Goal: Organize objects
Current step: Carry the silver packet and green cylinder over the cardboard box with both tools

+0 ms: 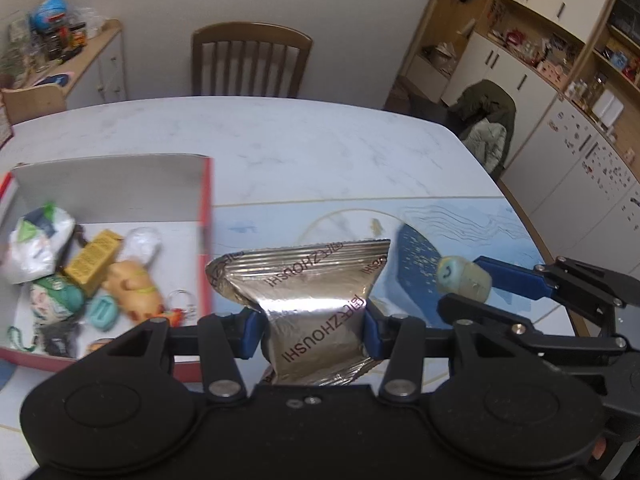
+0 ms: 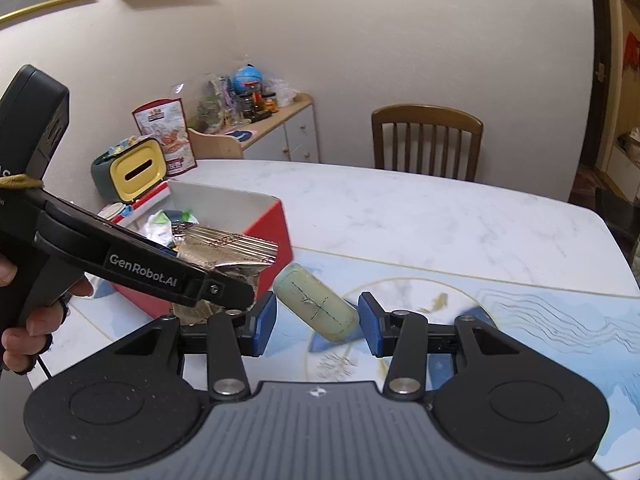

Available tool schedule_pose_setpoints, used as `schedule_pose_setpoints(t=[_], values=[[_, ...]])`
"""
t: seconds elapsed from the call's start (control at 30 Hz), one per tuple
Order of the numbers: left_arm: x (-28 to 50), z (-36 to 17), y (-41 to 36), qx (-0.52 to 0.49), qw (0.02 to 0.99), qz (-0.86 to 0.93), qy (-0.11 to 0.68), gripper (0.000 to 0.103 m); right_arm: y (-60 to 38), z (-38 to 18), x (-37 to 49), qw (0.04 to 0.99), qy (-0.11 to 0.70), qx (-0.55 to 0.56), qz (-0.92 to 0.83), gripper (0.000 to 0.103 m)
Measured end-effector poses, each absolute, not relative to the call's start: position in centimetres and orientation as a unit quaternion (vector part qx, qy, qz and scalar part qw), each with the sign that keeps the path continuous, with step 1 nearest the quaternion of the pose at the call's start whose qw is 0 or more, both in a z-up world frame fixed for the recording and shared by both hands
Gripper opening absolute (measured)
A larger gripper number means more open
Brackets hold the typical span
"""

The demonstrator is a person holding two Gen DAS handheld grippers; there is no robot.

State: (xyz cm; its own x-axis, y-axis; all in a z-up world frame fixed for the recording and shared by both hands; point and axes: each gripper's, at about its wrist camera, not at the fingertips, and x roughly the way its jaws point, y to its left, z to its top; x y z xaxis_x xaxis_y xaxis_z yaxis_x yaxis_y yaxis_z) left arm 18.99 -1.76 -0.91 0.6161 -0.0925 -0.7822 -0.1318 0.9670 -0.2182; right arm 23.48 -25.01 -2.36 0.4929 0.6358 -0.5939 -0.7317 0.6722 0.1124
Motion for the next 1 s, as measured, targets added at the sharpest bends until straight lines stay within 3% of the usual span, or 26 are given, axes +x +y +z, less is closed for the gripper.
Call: schedule_pose_setpoints(t=[0.13, 0.2, 0.33, 0.43, 0.67, 1.0], values=[[17.7, -0.8, 1.5, -0.135, 0.891, 0.028, 0.433, 0.047, -22.7, -2.0, 22.8, 0.858, 0.306, -0.084, 0.403, 0.044], [17.3, -0.9, 3.2, -0.137, 0.89, 0.035, 0.433, 0.047, -21.4, -1.9, 22.5, 0.857, 0.304, -0.09, 0.406, 0.037], [16.7, -1.1, 6.3, -0.14, 0.888, 0.05, 0.434, 0.047, -18.7, -1.8, 22.1, 0.852, 0.305, -0.091, 0.415, 0.034], [16.1, -1.0, 8.6, -0.143, 0.89, 0.055, 0.431, 0.047, -16.1, -2.4, 21.9, 0.85, 0.306, -0.106, 0.415, 0.022], [15.6, -1.4, 13.2, -0.15, 0.888, 0.073, 0.429, 0.047, -15.5, -4.4, 24.1, 0.854, 0.324, -0.121, 0.39, 0.022], [16.0, -2.8, 14.8, -0.155, 0.878, 0.065, 0.448, 0.047, -12.7, -12.3, 24.7, 0.813, 0.398, -0.164, 0.393, 0.023]])
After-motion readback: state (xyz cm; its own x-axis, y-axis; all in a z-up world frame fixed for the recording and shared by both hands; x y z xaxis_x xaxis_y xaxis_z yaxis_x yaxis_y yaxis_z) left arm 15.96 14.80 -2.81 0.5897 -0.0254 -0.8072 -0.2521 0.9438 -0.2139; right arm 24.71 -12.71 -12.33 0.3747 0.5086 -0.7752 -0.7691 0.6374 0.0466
